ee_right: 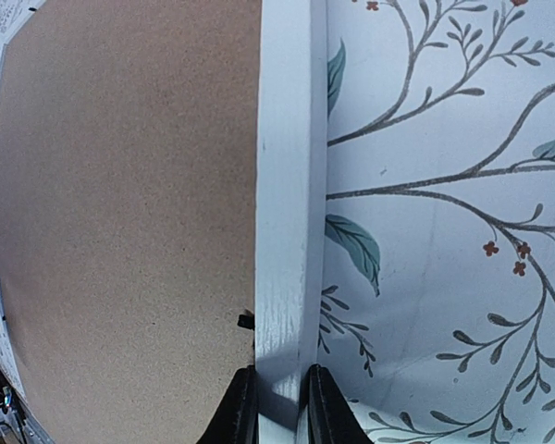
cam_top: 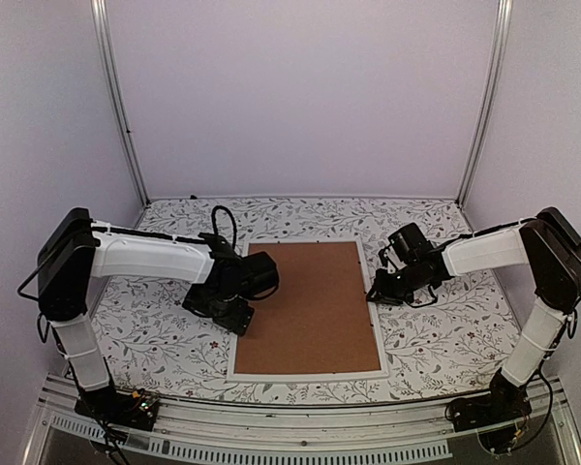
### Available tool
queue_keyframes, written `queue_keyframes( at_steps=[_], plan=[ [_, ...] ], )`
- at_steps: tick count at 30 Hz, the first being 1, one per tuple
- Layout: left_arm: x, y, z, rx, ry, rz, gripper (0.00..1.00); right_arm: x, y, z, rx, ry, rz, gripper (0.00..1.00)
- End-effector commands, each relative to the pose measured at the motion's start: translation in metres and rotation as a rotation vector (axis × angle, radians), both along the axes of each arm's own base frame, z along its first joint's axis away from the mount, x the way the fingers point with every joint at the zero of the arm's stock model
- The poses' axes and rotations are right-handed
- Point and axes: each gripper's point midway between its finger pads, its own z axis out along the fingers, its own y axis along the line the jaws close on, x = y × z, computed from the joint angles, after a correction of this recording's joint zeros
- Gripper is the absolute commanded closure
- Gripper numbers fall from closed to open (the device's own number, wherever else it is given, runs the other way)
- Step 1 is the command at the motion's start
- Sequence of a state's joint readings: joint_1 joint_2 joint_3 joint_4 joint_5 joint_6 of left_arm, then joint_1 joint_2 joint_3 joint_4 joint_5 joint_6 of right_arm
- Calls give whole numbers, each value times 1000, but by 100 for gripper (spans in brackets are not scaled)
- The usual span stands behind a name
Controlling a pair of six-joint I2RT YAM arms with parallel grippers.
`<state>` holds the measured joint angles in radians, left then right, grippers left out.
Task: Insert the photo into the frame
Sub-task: Press the fastener onto the backboard.
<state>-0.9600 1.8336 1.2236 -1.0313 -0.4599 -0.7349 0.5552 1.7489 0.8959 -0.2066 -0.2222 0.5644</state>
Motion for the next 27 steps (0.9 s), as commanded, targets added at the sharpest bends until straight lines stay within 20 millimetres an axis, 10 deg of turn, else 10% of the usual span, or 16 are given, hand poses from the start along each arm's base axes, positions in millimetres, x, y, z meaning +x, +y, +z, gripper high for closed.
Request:
queue_keyframes(
  at_steps=[1,27],
  plan=[
    [5,0,-6,31,3,3,0,-46,-12,-37,-82,160,49,82],
    [-1,-21,-31,87,38,-74,0,-47,-7,-34,-87,164,48,79]
  ],
)
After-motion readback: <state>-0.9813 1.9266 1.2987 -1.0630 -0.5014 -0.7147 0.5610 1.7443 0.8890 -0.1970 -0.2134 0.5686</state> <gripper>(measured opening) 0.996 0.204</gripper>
